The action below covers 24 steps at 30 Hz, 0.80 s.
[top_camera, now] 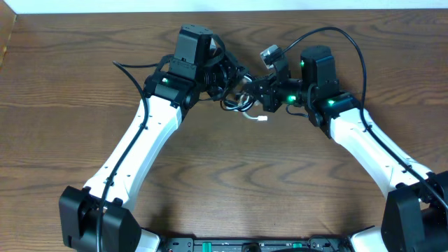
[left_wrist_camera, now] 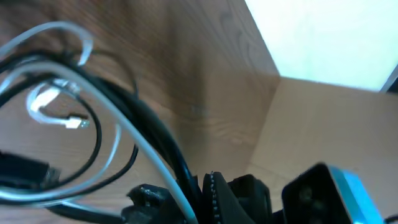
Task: Untangle cables
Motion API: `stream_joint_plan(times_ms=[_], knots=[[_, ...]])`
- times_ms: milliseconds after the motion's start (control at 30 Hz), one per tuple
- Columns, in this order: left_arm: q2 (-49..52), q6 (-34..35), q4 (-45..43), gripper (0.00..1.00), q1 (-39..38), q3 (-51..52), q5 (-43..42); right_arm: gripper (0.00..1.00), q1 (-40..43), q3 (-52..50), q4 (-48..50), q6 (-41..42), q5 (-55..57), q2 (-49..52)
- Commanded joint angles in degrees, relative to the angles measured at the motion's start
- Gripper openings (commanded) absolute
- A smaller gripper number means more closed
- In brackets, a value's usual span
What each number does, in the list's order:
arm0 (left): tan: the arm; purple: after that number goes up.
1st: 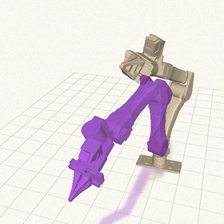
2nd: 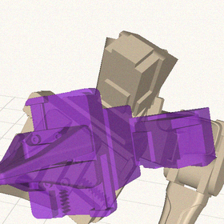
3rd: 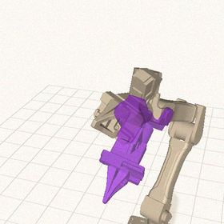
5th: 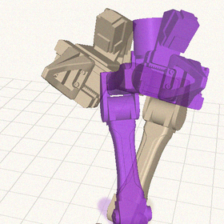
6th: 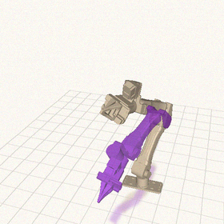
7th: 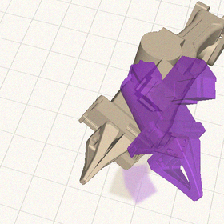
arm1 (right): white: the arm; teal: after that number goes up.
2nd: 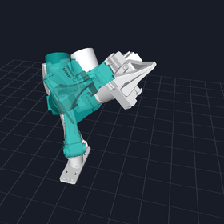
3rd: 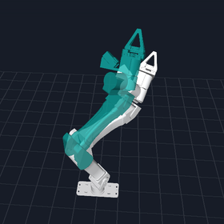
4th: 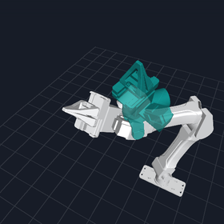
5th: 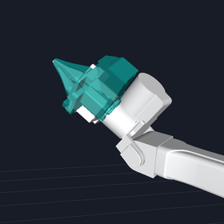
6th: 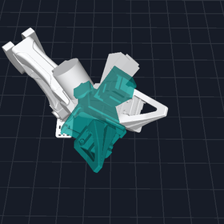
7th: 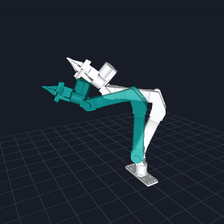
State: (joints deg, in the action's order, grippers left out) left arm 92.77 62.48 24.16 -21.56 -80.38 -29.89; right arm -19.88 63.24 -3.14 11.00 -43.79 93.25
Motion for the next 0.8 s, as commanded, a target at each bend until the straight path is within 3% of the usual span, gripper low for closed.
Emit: stream_joint_plan(times_ms=[0, 33, 100, 200, 267, 400, 567, 767], knots=[[-1.27, -16.22, 1.95, 0.09, 0.0, -1.6, -0.94, 0.01, 3.58, 0.37, 0.44, 4.9, -1.86, 0.02], [-1.27, -21.75, 2.43, 0.25, 0.0, -1.6, -1.01, 0.01, 4.37, 0.37, 0.44, 5.14, -3.87, 0.02], [-1.27, -34.03, 3.39, 0.35, 0.0, -1.6, -2.25, 0.01, 6.19, 0.37, 0.39, 5.33, -7.69, 0.02], [-1.27, -51.82, 6.93, 0.38, 0.0, -1.6, -5.77, 0.01, 8.96, 0.37, 0.2, 6.32, -11.96, 0.02], [-1.27, -58.73, 9.97, 0.38, 0.0, -1.6, -5.7, 0.01, 10.58, 0.37, -0.22, 6.36, -14.12, 0.02], [-1.27, -65.35, 14.32, 0.37, -0.11, -1.6, -6.12, 0.01, 12.02, 0.37, -2.67, 6.32, -14.19, 0.02], [-0.68, -72.91, 16.72, 0.35, -1.44, -1.6, -14.03, 0.01, 11.58, 0.37, -3.32, 6.34, -14.23, 0.02], [2.54, -79.28, 16.74, 0.35, -6.05, -1.57, -13.73, 0.01, 11.61, 0.37, -3.34, 7.06, -14.75, 0.02]])
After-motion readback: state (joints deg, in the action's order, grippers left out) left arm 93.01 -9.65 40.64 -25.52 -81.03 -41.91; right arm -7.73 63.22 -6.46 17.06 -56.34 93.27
